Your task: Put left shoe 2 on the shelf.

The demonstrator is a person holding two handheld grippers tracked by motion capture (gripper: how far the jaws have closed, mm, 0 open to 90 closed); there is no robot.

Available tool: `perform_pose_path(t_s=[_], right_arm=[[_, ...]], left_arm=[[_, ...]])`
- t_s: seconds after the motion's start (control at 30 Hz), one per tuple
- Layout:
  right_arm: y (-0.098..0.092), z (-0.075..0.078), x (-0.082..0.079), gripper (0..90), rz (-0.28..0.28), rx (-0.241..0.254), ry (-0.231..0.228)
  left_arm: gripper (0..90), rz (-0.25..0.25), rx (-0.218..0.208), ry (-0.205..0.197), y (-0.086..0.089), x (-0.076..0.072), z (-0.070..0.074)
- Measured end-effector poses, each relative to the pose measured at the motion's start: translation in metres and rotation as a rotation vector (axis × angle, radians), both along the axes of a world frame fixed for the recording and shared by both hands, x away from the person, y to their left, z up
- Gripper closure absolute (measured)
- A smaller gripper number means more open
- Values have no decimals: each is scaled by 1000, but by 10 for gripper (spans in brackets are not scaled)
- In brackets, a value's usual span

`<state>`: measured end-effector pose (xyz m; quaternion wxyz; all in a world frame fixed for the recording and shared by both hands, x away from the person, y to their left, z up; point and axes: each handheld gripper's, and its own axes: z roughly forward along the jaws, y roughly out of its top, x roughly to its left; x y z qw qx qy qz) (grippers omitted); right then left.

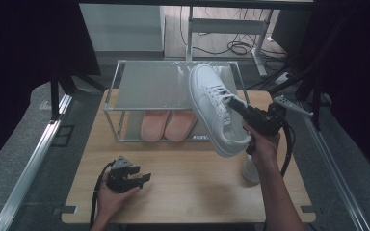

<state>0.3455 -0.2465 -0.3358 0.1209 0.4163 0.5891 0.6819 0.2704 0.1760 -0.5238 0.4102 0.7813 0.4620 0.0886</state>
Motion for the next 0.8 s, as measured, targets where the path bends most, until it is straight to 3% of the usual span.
perform_pose_path(t_s=[0.8], right_arm=[[29, 20, 42, 809, -42, 15, 15]], left_arm=[[399, -9, 5, 6, -1, 0, -1]])
